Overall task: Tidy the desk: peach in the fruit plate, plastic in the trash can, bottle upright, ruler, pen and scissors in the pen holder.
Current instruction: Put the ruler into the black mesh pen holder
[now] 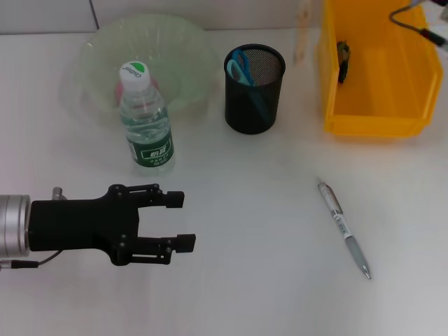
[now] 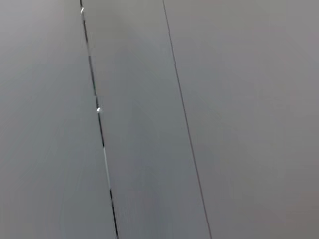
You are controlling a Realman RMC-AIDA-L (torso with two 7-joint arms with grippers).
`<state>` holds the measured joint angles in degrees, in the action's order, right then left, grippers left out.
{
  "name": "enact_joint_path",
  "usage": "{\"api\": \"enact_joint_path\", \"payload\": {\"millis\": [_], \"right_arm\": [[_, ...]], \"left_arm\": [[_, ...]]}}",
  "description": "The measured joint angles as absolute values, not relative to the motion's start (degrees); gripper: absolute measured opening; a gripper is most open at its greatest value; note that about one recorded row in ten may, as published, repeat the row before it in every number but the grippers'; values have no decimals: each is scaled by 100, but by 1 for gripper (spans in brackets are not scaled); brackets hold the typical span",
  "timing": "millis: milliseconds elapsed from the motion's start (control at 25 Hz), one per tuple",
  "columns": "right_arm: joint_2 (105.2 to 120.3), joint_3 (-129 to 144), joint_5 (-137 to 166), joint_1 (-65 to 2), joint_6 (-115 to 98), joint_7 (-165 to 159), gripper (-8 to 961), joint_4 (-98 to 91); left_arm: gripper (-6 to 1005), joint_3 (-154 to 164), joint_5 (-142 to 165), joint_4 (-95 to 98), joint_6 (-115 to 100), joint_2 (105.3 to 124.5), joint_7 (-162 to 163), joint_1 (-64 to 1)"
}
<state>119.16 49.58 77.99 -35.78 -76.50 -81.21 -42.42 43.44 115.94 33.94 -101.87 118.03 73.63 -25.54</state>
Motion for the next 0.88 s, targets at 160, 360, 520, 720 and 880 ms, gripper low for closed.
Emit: {"api": "enact_joint_path", "payload": {"millis": [160,360,520,720,880], "right_arm": [[11914,4935,7378,-4081,-7328,-7126,461,-3089],[11960,4989,6817,-4620,-6683,-5923,479,-1999],[11963,4991,6564,-4892,-6497,-5416,492,-1531],[11980,5046,6560,-5119,-6113,-5273,510,-1300],[11980,5311,6546,-5155,-5998,-5275,523,-1275]], "left_arm": [[805,4335,11581,3400,-10187,11803,7358,-2558],[805,4287,11571,3402,-10196,11803,7356,-2566],[805,4282,11567,3402,-10200,11803,7356,-2571],[805,4276,11554,3402,-10204,11804,7357,-2585],[805,4269,11552,3401,-10204,11803,7358,-2584]]}}
